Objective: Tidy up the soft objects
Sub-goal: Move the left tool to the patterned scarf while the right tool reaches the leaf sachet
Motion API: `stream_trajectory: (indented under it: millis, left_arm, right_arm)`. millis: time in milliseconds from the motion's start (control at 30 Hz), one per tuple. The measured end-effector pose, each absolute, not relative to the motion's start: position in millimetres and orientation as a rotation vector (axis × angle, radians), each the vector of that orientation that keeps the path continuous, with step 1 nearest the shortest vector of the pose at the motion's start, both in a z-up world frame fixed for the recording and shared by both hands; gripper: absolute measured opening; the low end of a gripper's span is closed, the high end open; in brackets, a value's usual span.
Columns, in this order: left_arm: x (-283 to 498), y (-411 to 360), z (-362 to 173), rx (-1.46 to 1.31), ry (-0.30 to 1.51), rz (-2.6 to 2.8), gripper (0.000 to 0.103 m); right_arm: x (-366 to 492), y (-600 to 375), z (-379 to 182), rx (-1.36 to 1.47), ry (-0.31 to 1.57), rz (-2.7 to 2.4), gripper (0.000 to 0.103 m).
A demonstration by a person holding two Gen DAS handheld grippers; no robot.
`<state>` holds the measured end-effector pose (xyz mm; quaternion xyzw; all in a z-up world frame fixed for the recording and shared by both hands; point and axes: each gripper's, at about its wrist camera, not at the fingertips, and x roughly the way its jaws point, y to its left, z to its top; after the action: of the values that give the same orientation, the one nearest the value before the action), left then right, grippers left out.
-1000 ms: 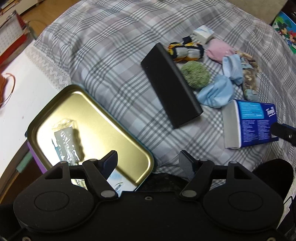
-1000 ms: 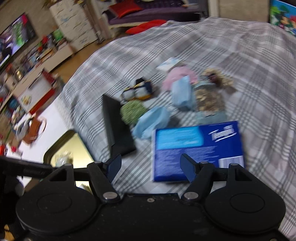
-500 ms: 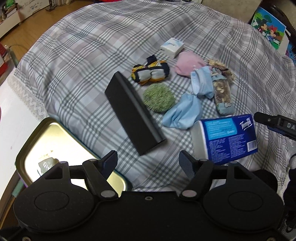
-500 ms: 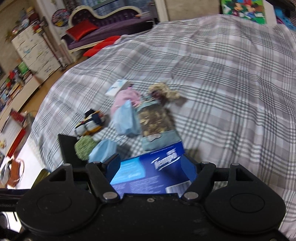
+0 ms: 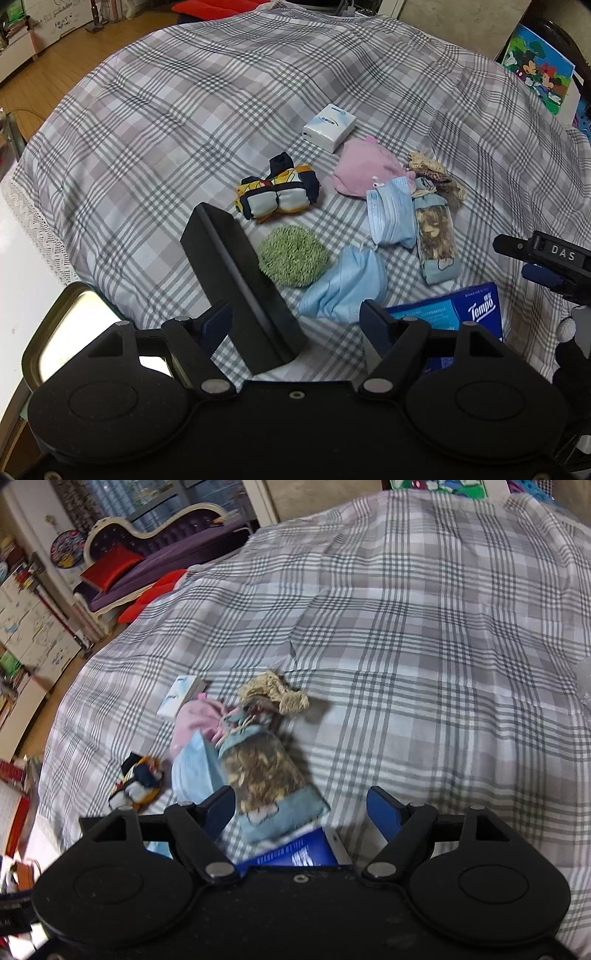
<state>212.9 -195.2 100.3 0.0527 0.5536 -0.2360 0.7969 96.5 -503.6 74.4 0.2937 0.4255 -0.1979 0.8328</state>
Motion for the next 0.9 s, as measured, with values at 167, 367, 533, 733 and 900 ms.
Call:
stream_trajectory:
  millis: [167, 367, 533, 733, 900]
  left_arm:
    - [229, -207, 93, 0.114, 1.204, -0.492, 0.071]
    - [257, -217, 90, 0.107, 1.208, -0.452, 0.071]
    - [282, -228, 84, 0.110, 1.207, -0.420, 0.074]
    - [304, -251, 58, 0.126, 1.248, -0.404, 0.075]
    - [315, -269, 37, 0.139, 1.280, -0.387, 0.076]
  right_arm:
    - [122, -497, 57, 0.611, 0.951, -0.378, 0.082]
    - [146, -484, 30, 0.561, 1.027, -0.360, 0.082]
    - [157, -480, 13, 0.525, 1.069, -0.358, 0.083]
    - [170, -478, -6, 0.494, 1.110, -0.350, 0.088]
    - [175, -469, -13, 0.412, 1.097, -0.371, 0.092]
